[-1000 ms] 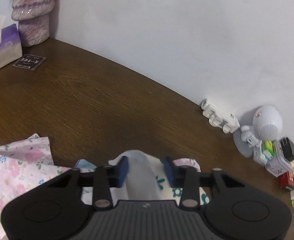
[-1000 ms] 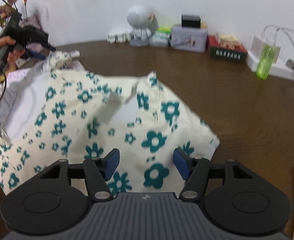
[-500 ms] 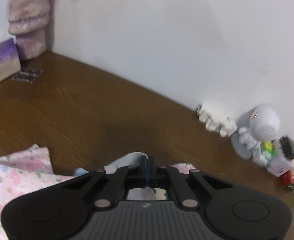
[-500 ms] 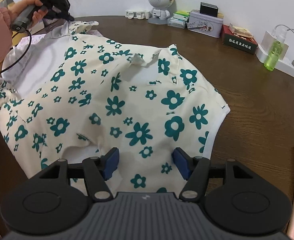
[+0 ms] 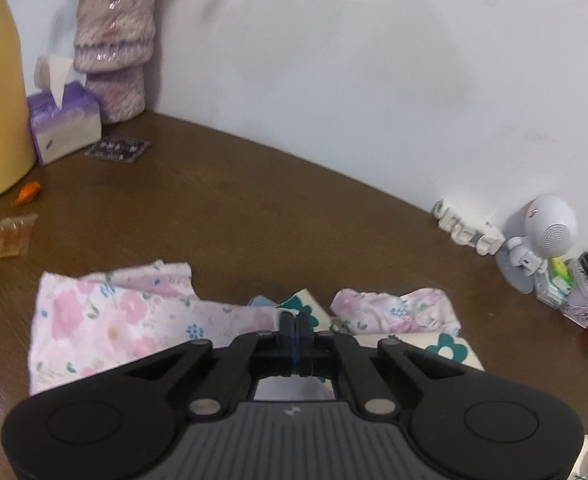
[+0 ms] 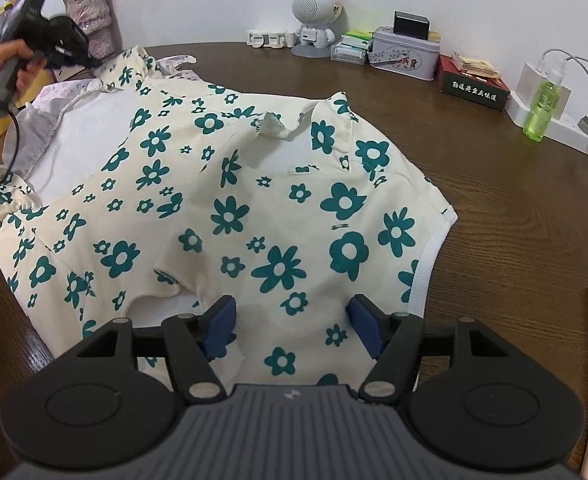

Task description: Fold clothes

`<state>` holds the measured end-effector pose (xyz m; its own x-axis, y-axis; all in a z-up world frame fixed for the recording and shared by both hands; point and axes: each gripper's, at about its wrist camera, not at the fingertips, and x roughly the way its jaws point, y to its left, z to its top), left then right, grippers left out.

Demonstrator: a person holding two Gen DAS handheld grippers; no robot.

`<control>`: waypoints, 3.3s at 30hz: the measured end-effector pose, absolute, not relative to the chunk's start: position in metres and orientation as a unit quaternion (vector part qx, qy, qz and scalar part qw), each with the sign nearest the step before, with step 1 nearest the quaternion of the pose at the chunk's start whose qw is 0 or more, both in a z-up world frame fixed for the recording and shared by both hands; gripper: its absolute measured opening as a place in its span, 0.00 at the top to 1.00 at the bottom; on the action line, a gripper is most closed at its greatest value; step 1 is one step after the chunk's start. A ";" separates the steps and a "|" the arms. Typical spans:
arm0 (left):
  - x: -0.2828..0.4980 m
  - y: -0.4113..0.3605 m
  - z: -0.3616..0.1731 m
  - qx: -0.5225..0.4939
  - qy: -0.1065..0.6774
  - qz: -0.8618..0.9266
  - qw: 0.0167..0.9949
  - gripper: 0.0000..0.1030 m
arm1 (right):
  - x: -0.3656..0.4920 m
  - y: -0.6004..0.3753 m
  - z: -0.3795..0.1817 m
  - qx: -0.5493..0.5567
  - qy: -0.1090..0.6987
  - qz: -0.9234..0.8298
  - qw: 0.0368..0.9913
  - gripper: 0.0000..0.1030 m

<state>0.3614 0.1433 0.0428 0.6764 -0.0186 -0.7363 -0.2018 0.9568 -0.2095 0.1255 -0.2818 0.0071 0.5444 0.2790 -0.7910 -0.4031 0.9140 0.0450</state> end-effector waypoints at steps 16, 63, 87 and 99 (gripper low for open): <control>0.418 0.149 0.046 -0.109 0.461 0.019 0.881 0.65 | 0.124 -0.280 0.006 -0.073 0.433 0.194 0.877 0.33; 0.298 0.179 0.062 0.043 0.421 0.051 0.905 1.00 | 0.117 -0.289 0.000 -0.071 0.411 0.202 0.886 0.30; 0.136 0.119 0.038 0.092 0.397 -0.155 0.900 0.44 | 0.078 -0.294 0.015 -0.017 0.382 0.268 0.884 0.33; 0.054 0.136 0.042 0.169 0.368 -0.176 0.897 0.49 | 0.013 -0.268 0.024 -0.121 0.370 0.358 0.849 0.43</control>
